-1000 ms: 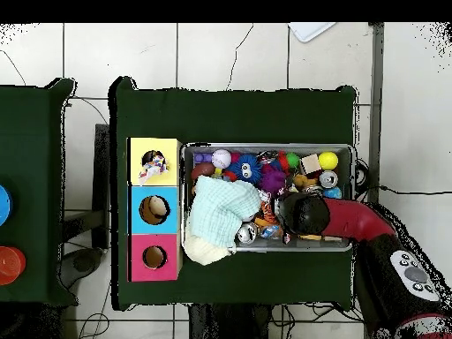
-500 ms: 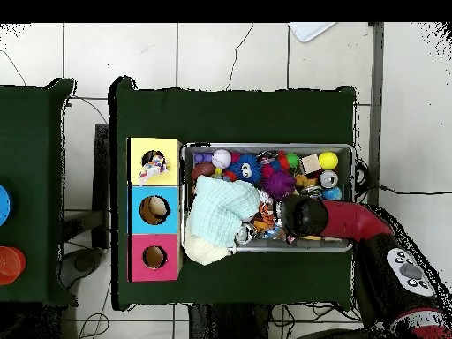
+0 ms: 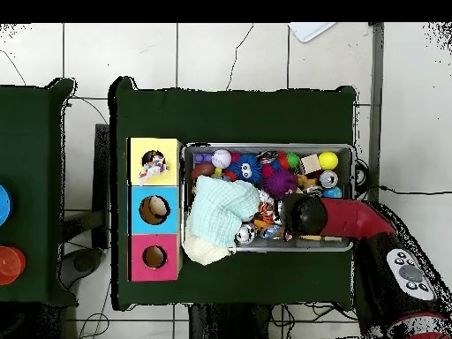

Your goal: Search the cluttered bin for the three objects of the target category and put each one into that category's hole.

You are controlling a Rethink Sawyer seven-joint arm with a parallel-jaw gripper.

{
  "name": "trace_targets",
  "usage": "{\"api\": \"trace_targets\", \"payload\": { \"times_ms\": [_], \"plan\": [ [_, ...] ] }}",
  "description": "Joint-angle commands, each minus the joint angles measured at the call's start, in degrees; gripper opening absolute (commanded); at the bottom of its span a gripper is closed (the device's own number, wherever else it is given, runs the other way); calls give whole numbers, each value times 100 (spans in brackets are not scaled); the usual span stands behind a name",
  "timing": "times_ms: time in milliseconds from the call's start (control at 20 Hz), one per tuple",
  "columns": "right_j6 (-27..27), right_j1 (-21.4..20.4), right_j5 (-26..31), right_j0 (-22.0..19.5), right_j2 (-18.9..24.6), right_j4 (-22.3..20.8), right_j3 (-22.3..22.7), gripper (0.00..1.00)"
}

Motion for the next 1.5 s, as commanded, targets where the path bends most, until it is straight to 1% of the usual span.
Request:
{"api": "trace_targets", "payload": {
  "times_ms": [50,250,350,400,450,500,600,750,950,1050,1200,1300,1500],
  "plan": [
    [-220,-1022,1180,47,-29,167,532,0],
    [-437,-1812,1821,-12,43,416,943,0],
    [-506,-2200,2240,-5,101,612,1052,0],
    [-501,-2281,2443,15,155,707,1013,0],
    [-467,-2380,2440,-27,240,822,1085,0],
    [-350,-2297,2444,-15,320,904,1014,0],
    [-106,-2194,2104,-57,481,1104,1123,0],
    [241,-2013,1699,48,601,1374,1230,0],
    [694,-1830,1136,293,648,1715,1262,0],
    [968,-1762,1009,520,589,1873,1190,0],
    [1268,-1790,1034,816,438,2126,1095,0],
    [1421,-1843,1123,1020,292,2218,1012,0],
    [1626,-1922,1574,1400,6,2444,703,0]
  ]
}}
